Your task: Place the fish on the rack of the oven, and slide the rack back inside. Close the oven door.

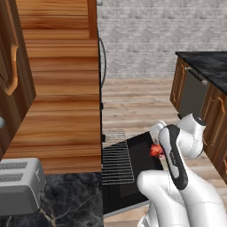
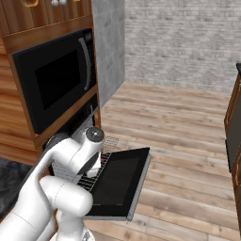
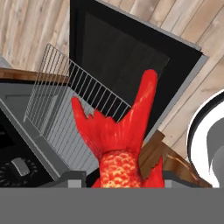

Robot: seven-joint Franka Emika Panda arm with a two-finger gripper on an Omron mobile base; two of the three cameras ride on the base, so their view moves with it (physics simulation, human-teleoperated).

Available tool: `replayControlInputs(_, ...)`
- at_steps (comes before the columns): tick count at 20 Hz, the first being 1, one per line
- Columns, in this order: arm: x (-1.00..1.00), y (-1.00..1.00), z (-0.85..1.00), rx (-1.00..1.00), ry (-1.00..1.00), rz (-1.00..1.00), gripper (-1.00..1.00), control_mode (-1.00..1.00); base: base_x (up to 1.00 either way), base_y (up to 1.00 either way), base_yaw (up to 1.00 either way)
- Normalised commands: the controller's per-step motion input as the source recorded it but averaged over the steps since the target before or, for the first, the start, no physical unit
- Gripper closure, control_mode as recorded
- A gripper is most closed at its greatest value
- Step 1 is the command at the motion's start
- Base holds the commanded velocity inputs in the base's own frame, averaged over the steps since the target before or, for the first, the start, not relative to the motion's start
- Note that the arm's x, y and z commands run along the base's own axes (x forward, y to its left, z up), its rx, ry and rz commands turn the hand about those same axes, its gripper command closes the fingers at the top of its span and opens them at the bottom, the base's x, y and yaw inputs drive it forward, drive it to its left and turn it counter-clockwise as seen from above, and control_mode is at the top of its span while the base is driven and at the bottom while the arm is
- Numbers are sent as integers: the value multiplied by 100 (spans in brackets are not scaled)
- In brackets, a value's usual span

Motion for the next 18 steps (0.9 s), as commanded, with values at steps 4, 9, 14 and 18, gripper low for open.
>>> replayControlInputs(4,25,11,-33,5,0,3,100,-100,0,0,0)
replayControlInputs(9,40,53,-50,0,0,-2,100,-100,0,0,0)
replayControlInputs(14,33,39,-51,0,-1,-2,100,-100,0,0,0)
replayControlInputs(18,14,8,-47,0,-12,1,100,-100,0,0,0)
